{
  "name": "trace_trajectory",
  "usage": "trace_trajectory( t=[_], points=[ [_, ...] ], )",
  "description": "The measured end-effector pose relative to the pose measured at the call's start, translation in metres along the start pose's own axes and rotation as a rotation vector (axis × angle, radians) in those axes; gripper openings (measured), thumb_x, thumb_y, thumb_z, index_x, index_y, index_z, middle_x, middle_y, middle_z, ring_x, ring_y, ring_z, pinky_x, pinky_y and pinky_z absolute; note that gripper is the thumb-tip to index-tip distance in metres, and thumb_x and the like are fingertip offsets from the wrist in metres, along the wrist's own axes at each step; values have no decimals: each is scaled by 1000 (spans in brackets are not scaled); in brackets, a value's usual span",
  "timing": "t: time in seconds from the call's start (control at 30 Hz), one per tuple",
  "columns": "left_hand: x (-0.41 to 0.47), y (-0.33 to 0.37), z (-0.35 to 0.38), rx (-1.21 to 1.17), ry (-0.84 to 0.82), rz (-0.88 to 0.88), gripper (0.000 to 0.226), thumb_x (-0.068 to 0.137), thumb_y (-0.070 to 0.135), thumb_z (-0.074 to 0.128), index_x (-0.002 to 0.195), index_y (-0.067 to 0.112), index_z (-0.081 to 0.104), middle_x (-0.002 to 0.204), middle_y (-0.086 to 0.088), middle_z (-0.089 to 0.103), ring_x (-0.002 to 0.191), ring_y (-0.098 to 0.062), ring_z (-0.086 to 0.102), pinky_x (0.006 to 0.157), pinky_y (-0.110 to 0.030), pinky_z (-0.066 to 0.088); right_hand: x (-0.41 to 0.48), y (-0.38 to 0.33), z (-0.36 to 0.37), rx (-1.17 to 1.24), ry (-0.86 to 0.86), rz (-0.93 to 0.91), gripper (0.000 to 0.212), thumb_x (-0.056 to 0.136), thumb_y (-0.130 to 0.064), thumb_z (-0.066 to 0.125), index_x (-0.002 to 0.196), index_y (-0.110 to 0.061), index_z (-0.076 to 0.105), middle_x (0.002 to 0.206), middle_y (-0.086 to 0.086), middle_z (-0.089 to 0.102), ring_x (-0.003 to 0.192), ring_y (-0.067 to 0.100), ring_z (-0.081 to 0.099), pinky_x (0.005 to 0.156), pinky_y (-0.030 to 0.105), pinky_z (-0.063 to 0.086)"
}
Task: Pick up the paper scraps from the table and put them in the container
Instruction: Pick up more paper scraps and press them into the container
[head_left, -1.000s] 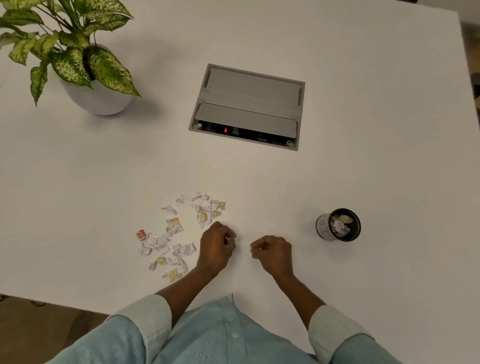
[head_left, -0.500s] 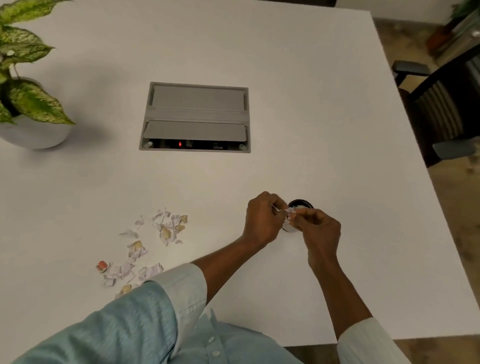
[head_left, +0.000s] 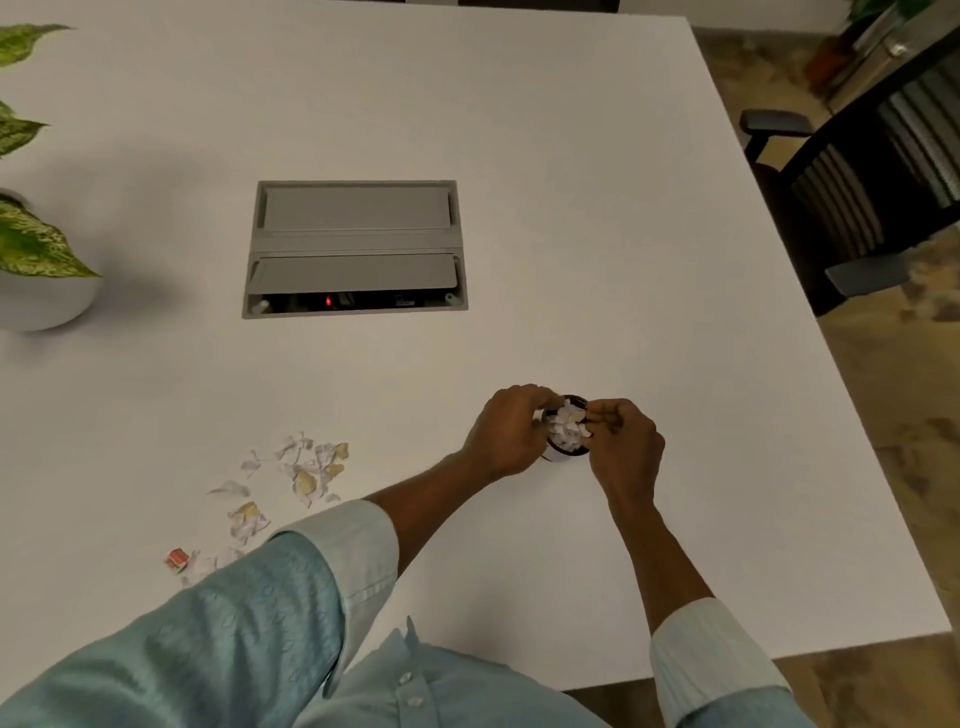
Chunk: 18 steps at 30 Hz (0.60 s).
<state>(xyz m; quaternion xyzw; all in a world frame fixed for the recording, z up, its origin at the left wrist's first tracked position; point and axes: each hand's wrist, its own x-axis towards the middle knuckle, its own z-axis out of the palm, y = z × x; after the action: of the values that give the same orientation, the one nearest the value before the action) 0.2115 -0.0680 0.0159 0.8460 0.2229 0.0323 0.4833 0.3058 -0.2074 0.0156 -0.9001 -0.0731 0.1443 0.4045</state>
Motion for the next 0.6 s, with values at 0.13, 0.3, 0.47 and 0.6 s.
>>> trace_trajectory(
  t=[0.13,0.3,0.47,0.6],
  points=[
    [-37,-42,-20,25,16,-99,30,84,0,60,103,15,77,107,2,77,101,-18,70,92,-41,57,-22,0,16,-17,-24,-122,12,94,-6,67,96,-13,76,101,5,79,96,25,75,87,48,62],
    [-113,-107,-50,135,53,-263,20,86,6,67,101,17,76,106,3,74,100,-17,68,90,-38,56,-63,16,61,27,-274,-194,15,90,-1,70,92,-16,74,90,-4,76,79,16,72,70,48,64],
    [-191,-158,-74,393,87,-405,22,90,11,67,109,22,72,113,5,69,106,-18,62,79,-37,56,-102,35,104,-118,-510,-298,15,85,-10,79,92,-22,73,86,-8,72,74,9,69,74,42,62],
    [-232,-178,-78,534,88,-401,30,87,25,76,116,18,69,118,0,65,110,-24,62,70,-36,58,-119,38,128,-298,-705,-371,39,77,-33,89,109,-25,70,102,-7,67,79,8,67,77,31,61]
  ],
)
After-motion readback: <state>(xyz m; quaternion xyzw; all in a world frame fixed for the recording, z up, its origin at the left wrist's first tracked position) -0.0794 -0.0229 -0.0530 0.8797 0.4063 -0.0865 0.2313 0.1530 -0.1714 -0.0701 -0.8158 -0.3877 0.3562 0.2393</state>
